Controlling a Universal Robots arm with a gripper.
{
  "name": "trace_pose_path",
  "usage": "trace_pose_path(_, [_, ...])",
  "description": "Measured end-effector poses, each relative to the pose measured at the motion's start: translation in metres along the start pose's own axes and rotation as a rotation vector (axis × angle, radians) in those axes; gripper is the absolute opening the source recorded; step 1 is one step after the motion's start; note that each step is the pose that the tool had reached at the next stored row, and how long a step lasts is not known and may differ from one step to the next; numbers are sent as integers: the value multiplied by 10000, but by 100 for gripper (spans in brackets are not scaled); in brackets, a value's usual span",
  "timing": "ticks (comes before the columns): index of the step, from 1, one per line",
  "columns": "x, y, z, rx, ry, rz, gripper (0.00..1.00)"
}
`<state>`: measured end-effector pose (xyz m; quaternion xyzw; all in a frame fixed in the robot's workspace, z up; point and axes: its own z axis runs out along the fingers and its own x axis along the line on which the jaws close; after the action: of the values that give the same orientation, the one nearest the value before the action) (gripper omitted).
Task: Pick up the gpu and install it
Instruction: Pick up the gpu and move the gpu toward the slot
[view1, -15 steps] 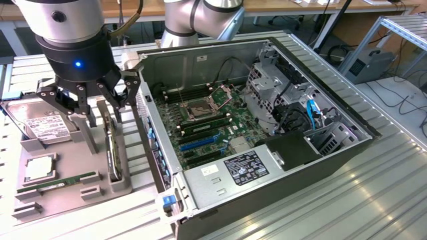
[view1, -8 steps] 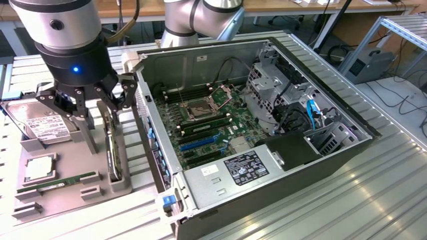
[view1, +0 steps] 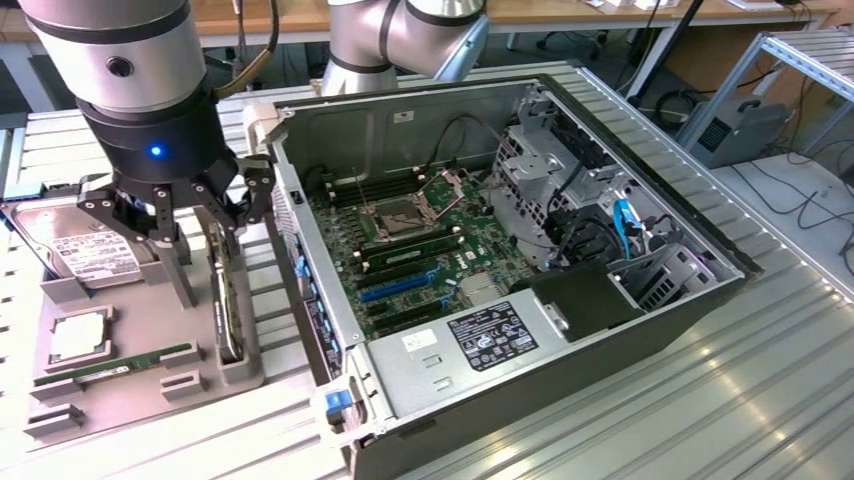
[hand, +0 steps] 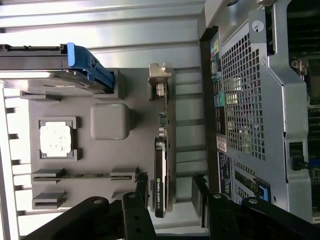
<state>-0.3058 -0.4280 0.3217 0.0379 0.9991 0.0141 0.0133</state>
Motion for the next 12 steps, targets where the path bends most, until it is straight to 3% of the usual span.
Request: trace_pose_path(12, [3, -3, 109, 0, 0, 0, 48])
